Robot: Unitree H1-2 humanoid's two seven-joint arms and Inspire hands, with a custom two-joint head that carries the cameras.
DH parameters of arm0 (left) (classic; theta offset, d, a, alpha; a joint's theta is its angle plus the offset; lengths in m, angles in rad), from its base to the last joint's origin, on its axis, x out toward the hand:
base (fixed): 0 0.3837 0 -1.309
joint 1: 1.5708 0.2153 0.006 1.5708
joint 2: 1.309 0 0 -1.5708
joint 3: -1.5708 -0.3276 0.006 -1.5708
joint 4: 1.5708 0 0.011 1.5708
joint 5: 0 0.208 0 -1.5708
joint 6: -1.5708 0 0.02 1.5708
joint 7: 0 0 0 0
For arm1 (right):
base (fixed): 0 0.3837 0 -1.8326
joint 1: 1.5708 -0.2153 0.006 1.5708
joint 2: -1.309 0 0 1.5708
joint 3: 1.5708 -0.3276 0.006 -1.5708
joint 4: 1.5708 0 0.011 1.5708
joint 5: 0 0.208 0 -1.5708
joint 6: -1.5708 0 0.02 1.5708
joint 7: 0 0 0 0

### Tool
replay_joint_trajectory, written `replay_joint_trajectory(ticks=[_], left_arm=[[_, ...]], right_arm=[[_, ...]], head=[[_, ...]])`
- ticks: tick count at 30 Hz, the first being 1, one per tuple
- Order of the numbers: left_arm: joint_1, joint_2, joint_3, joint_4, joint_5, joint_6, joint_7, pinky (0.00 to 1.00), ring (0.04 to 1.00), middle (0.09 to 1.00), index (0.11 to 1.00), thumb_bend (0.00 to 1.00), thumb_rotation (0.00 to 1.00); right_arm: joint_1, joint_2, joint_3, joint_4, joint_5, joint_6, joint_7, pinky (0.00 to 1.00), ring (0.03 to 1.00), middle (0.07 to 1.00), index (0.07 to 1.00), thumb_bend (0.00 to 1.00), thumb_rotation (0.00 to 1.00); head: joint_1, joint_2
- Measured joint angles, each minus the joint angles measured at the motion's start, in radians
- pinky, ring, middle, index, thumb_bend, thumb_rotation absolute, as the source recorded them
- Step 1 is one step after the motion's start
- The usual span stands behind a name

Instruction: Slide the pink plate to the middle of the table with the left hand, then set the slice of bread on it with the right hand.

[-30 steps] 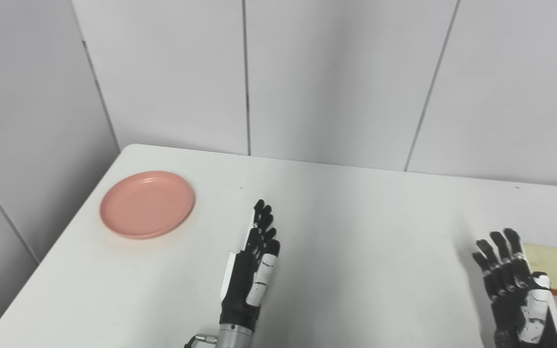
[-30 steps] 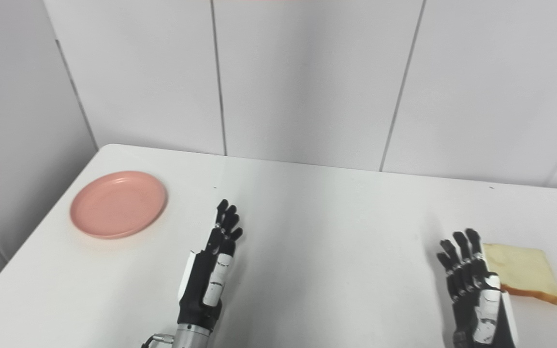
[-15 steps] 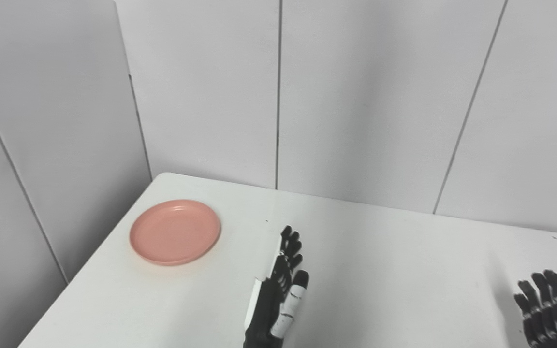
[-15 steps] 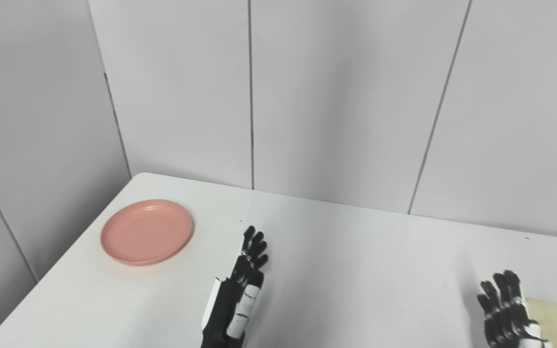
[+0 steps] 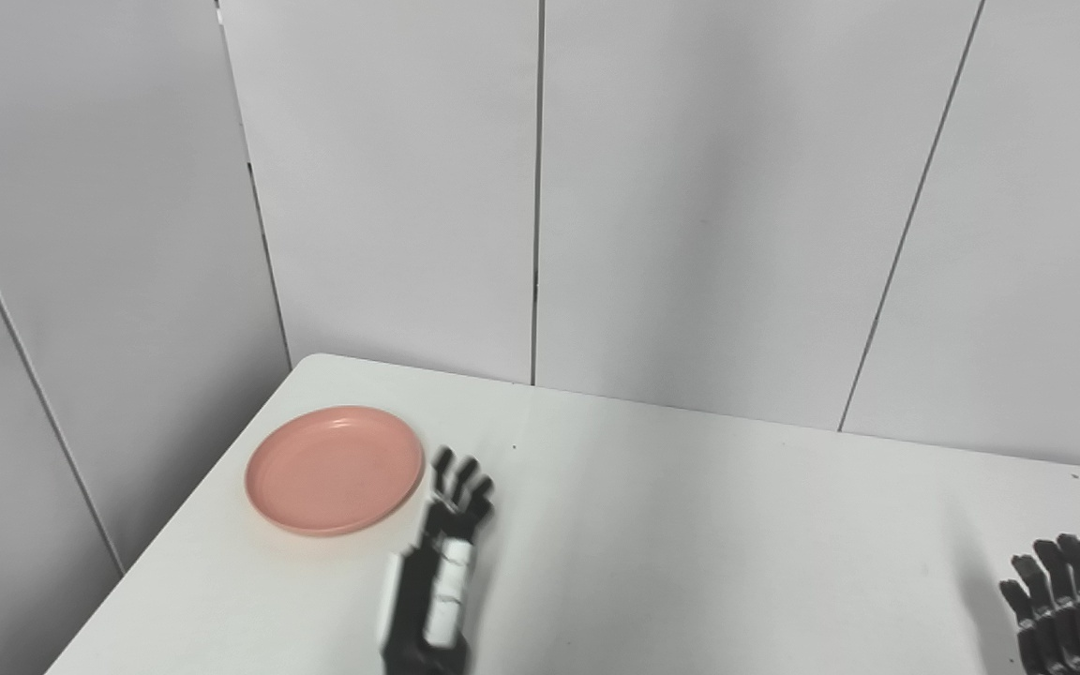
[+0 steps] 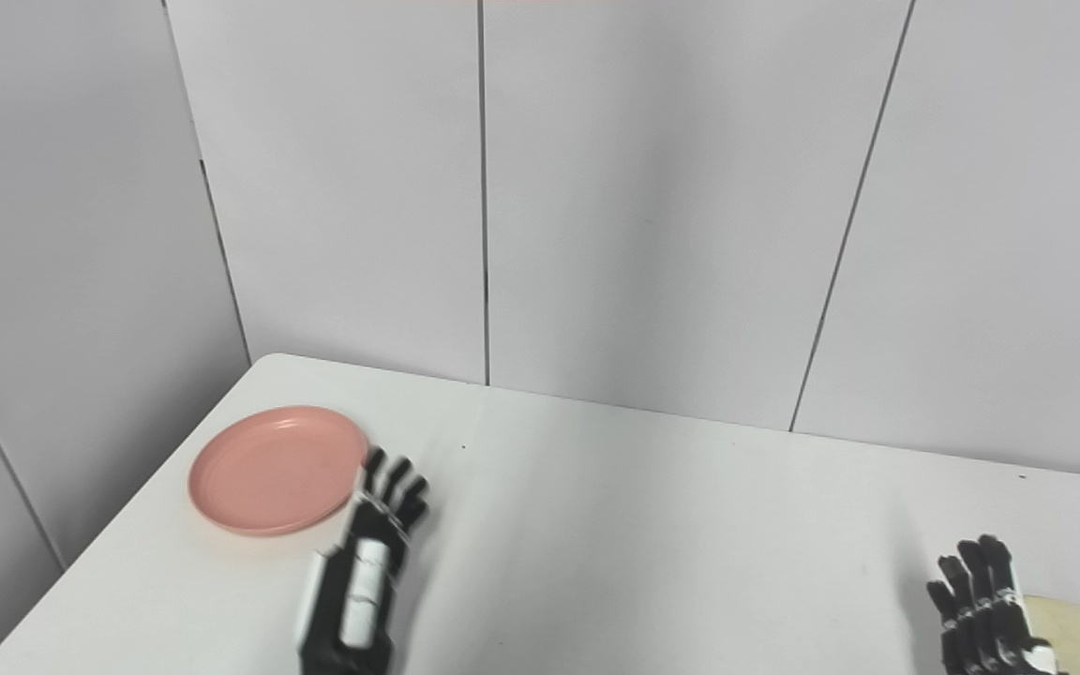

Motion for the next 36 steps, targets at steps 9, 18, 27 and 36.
replay_joint_trajectory(ticks=[9,18,27,36], left_arm=[[-0.175,0.169,0.124,-0.050,-0.062,0.134,-0.009,0.82,0.833,0.857,0.859,0.88,0.85],[-0.272,0.339,0.225,0.046,-0.075,0.177,-0.016,0.80,0.828,0.841,0.806,0.90,0.84],[-0.365,0.465,0.256,0.315,-0.082,0.136,-0.052,0.83,0.847,0.865,0.795,0.94,0.83],[-0.449,0.497,0.276,0.603,-0.117,0.086,-0.075,0.84,0.849,0.857,0.785,0.93,0.83]], right_arm=[[0.000,0.006,0.001,-0.004,-0.018,0.000,-0.003,1.00,0.995,1.000,1.000,0.70,1.00],[0.012,0.003,-0.001,-0.019,-0.035,0.000,-0.004,1.00,0.981,0.997,1.000,0.69,1.00],[0.016,0.005,-0.001,-0.029,-0.037,0.000,-0.014,1.00,0.964,0.977,1.000,0.69,1.00],[0.025,0.003,-0.001,-0.039,-0.041,0.000,-0.018,1.00,0.944,0.962,1.000,0.67,1.00]], head=[[-0.005,0.020],[-0.012,0.037],[-0.021,0.046],[-0.029,0.057]])
